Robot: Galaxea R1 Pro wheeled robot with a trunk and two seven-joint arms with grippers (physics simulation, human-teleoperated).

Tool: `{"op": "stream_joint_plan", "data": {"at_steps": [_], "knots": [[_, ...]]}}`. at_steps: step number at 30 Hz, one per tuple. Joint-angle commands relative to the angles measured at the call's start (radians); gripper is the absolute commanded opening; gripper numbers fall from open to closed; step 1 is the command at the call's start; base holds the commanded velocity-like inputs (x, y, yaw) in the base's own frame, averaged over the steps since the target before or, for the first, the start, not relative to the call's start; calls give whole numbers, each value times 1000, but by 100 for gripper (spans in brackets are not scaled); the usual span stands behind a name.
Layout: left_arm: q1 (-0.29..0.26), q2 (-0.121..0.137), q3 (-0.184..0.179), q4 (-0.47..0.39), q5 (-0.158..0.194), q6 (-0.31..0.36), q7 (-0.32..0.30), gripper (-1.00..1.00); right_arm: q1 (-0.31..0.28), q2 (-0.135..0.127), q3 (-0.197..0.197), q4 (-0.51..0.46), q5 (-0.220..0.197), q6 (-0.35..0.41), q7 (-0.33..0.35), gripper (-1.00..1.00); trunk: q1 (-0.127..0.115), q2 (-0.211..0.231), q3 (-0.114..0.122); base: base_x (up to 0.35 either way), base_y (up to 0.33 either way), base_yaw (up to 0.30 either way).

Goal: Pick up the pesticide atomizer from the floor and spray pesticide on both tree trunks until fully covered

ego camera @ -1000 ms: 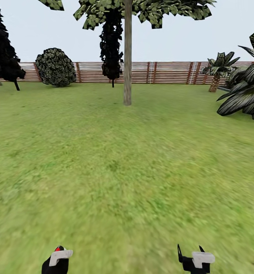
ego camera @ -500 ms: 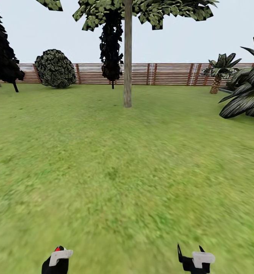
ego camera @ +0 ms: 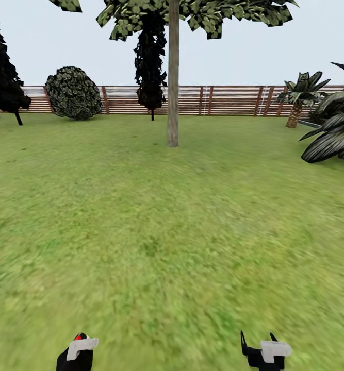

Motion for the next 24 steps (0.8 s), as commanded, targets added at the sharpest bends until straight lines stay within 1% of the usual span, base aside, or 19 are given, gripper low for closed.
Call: {"op": "stream_joint_plan", "data": {"at_steps": [1,24], "knots": [[-1,0,-1,1,3,-3,1,-100,-1,0,-5,1,11,-2,-5,100,0,0,-1,339,0,0],[-1,0,-1,1,3,-2,1,-100,-1,1,-5,1,11,-2,-5,100,0,0,-1,339,0,0]]}}
